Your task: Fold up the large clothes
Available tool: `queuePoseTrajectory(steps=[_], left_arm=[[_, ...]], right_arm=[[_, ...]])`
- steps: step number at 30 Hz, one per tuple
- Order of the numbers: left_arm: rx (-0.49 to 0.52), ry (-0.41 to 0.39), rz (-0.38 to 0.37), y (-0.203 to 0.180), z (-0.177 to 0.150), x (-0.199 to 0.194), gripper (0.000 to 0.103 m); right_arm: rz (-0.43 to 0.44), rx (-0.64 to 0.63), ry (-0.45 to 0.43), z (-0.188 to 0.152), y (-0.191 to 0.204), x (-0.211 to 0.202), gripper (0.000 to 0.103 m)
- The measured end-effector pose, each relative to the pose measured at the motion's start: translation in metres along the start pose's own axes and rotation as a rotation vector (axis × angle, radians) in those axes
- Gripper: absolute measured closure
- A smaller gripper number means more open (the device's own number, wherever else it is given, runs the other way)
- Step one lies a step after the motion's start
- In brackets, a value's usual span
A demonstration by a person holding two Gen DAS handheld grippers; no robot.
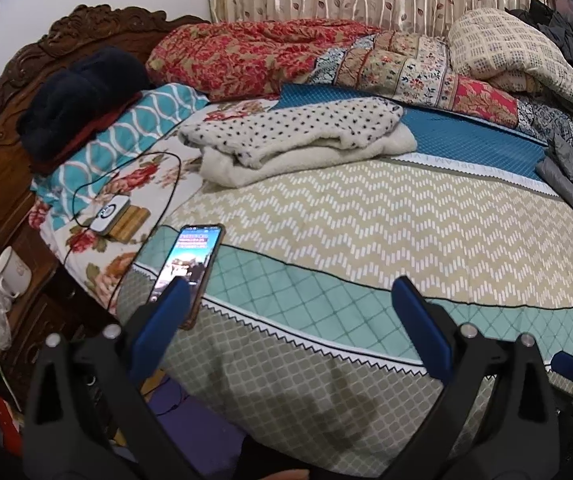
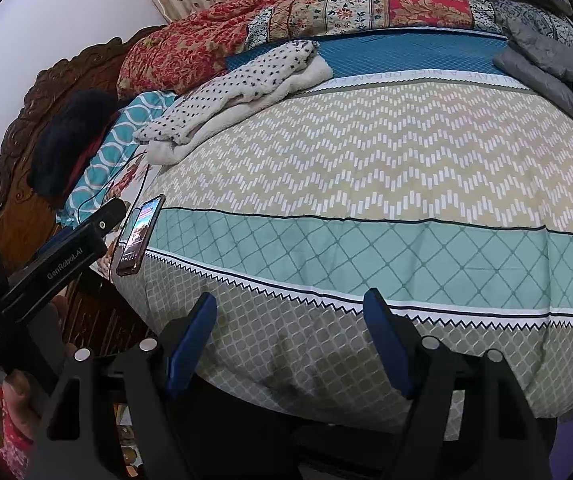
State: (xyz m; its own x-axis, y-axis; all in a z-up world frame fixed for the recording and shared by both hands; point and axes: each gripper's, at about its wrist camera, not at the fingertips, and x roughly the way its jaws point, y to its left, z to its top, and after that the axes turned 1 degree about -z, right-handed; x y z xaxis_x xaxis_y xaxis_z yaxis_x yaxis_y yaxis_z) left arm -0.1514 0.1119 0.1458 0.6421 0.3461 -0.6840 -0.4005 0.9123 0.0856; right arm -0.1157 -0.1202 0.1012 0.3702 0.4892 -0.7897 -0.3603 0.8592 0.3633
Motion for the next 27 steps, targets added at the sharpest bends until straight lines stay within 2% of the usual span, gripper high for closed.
queuePoseTrajectory(steps=[27], left_arm=[[0.043,0.084,-0.008,-0.023,-0.022,0.005,0.006]], right_arm=[[-0.038,0.073,0.011,-0.008,-0.022,0.004,0.040]])
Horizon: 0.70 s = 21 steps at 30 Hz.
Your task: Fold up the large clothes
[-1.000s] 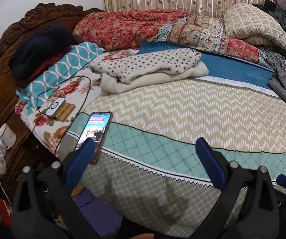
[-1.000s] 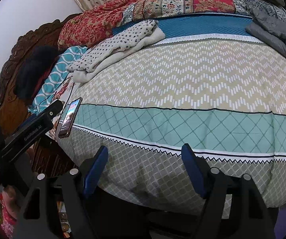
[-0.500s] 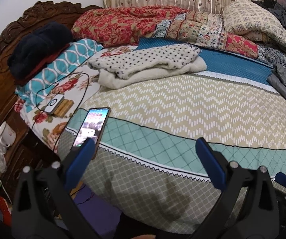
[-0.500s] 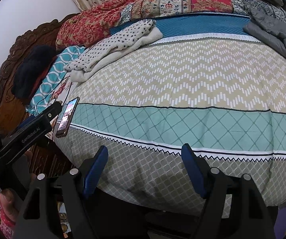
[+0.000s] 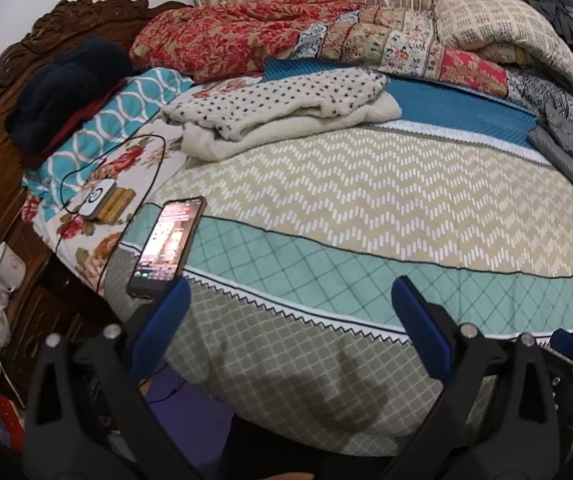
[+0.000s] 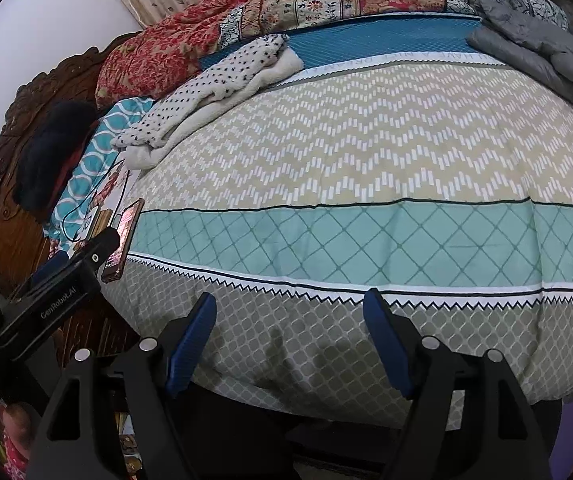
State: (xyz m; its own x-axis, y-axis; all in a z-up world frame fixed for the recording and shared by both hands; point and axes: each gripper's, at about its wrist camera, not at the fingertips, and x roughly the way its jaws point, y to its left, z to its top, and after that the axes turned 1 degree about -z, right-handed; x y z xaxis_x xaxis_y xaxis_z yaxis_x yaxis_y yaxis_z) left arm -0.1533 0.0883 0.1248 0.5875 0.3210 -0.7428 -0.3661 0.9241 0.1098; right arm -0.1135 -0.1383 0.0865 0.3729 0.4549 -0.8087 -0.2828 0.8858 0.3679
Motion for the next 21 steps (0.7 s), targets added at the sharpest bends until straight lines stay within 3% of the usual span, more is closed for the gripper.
queuePoseTrajectory(steps=[21], left_arm=[[0.008,0.063,-0.017,-0.0078,-0.0059,0.0090,0.006]], right_arm=[[-0.007,0.027,0.019,0.0008,-0.0081,0.0048,0.040]])
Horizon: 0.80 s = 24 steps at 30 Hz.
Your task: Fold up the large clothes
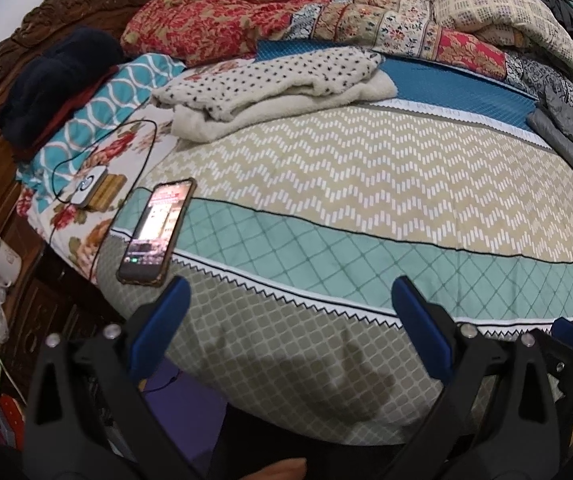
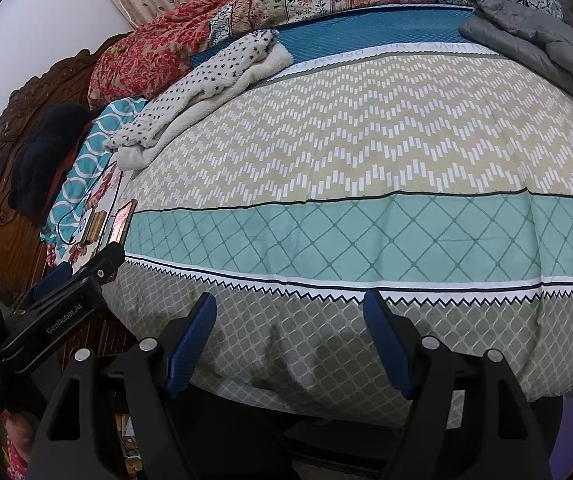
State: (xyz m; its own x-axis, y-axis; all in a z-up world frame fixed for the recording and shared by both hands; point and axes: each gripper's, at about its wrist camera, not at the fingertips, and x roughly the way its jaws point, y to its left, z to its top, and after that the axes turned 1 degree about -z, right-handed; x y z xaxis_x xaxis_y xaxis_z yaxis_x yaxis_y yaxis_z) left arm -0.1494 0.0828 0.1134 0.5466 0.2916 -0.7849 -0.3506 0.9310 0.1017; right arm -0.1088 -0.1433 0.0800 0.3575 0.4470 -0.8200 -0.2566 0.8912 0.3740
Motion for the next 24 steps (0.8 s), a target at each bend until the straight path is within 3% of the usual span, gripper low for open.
queuePoseTrajectory(steps=[24], left_arm=[[-0.014,0.038,-0.024,0.0010,-0.0035,0.0088,0.006]], right_arm=[[0.006,0.007,0.020,0.0004,-0.0058,0.0060,0.040]])
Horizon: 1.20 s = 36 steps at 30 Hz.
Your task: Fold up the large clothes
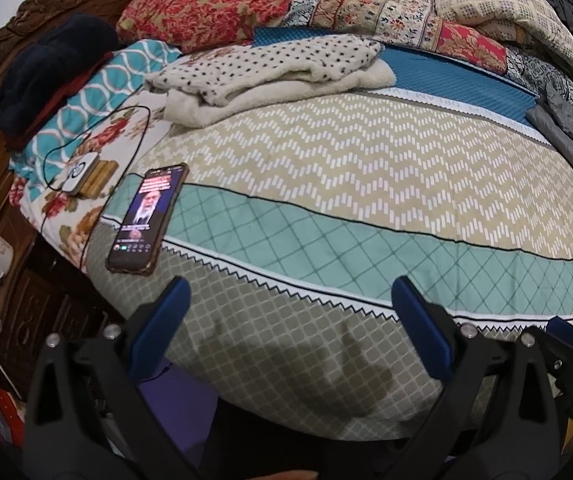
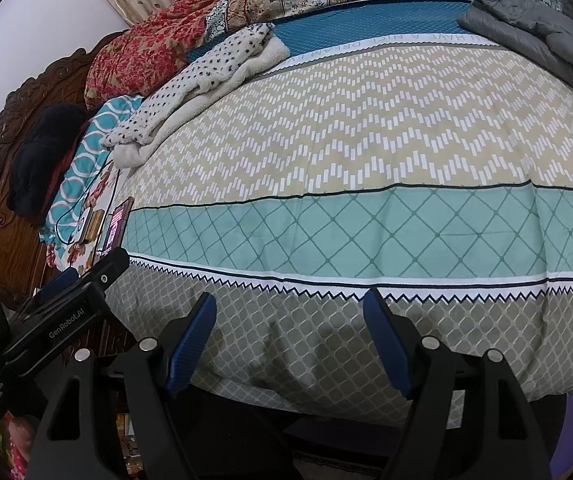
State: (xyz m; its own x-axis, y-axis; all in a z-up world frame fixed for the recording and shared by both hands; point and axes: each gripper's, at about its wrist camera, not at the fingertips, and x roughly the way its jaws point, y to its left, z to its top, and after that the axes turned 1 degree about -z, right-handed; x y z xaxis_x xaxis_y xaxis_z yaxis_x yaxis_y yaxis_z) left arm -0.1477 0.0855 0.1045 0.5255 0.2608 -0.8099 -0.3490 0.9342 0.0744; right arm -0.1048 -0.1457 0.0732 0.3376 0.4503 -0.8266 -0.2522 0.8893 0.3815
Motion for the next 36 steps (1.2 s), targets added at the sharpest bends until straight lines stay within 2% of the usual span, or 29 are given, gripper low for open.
queuePoseTrajectory(steps=[14,20,36], left_arm=[[-0.005,-0.002,0.010,0.004,-0.002,0.001,0.006],[-0.004,0.025,0.032,0.007,-0.003,0.003,0.006],[-0.024,0.046,0.016,0.011,-0.004,0.006,0.006]], right_arm=[[0.011,-0.045,0.003,0.000,0.006,0.000,0.040],[0.016,-0.068,0.005,0.000,0.008,-0.001,0.040],[0.016,-0.069,0.006,-0.002,0.009,-0.002,0.040]])
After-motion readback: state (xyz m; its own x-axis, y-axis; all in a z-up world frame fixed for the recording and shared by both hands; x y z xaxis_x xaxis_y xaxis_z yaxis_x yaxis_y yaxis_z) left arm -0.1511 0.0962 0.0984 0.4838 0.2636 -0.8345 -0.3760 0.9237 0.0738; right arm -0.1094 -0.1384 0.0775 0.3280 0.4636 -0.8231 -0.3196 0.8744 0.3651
